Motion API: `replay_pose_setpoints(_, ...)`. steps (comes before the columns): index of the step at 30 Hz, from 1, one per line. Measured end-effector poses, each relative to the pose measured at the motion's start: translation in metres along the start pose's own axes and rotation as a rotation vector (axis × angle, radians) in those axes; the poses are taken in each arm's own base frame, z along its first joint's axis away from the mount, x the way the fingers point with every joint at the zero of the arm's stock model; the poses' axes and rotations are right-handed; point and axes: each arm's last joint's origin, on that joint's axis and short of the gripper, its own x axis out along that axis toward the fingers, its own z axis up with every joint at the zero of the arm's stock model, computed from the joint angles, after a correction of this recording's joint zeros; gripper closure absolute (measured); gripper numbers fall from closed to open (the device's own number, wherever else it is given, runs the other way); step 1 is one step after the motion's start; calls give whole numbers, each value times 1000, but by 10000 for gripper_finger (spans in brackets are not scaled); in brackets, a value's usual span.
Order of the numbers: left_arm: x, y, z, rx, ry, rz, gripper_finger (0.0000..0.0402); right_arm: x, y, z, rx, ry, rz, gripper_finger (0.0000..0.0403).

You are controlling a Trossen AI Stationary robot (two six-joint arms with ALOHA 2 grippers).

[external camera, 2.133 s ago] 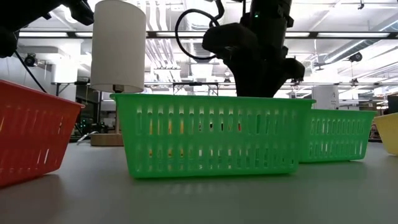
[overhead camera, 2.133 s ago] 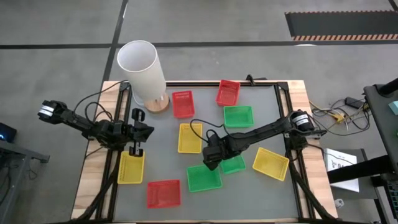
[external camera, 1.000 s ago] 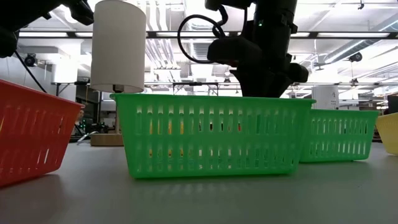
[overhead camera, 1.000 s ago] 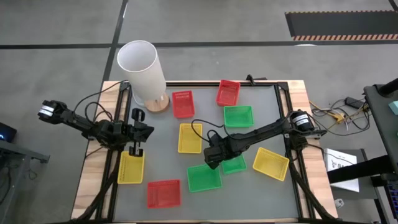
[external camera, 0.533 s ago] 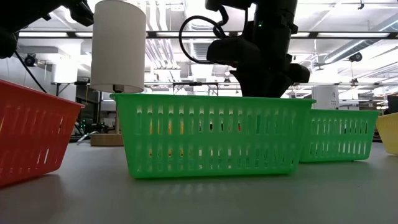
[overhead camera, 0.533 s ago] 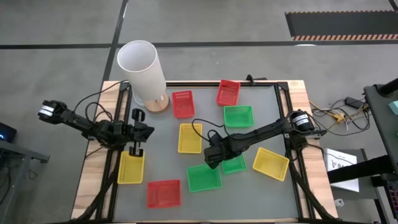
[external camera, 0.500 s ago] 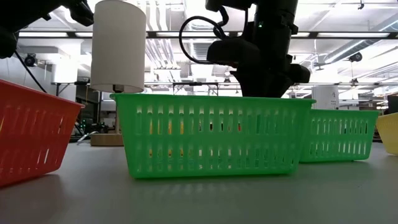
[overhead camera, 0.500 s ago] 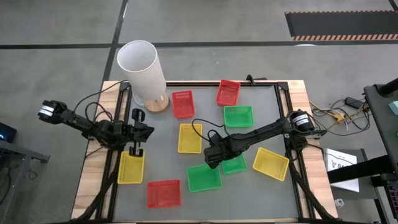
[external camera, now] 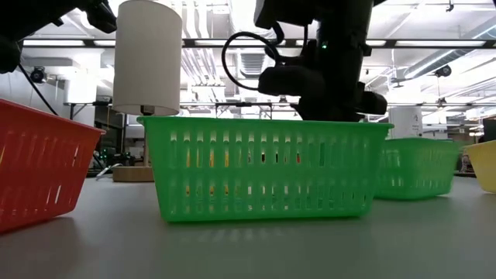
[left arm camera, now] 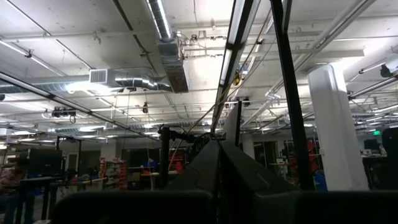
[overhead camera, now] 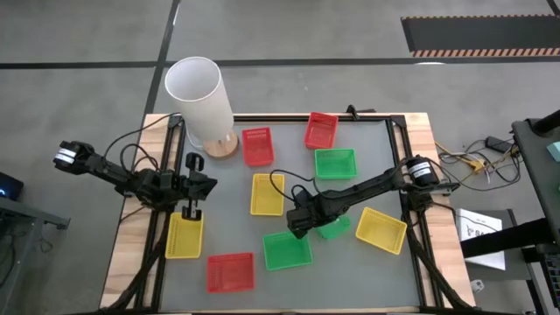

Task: Stack baskets by color
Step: Stack the middle green basket on the top green basket

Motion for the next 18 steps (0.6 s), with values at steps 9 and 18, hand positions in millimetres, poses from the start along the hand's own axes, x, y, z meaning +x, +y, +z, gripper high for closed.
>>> replay_pose_setpoints(9, 0, 0, 0, 1, 2, -1, 402, -12, 5, -1, -62, 76, 32, 390)
replay_pose_setpoints(18, 0, 0, 0, 0, 2, 0, 402, -49, 7, 0, -461, 145, -3, 392)
